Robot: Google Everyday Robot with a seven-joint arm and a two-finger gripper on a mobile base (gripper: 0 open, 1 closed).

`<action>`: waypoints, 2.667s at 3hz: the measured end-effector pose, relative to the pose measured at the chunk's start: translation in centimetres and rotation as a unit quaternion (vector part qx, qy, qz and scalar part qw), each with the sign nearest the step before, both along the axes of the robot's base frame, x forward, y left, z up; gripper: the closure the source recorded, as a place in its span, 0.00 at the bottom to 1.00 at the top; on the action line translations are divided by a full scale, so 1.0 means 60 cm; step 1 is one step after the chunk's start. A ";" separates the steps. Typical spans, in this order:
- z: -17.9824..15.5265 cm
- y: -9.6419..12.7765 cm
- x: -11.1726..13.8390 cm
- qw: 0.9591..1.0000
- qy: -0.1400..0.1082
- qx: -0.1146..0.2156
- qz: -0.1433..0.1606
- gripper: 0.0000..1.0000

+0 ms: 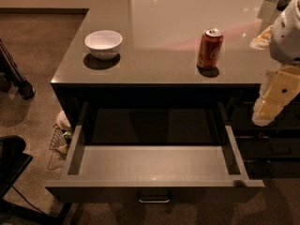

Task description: Place coke can into top drawer

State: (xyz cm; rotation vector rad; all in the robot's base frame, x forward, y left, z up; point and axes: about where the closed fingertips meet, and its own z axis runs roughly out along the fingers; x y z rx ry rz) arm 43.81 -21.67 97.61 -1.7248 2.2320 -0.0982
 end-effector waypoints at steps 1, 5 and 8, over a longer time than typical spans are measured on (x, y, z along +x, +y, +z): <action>0.000 0.000 0.000 1.000 0.000 0.000 0.000 0.00; -0.037 -0.054 0.164 0.954 -0.131 0.270 -0.013 0.00; -0.022 -0.081 0.183 0.929 -0.180 0.324 -0.022 0.00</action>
Offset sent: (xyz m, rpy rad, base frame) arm 0.0641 -0.0027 0.0069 0.1202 -0.0855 0.0210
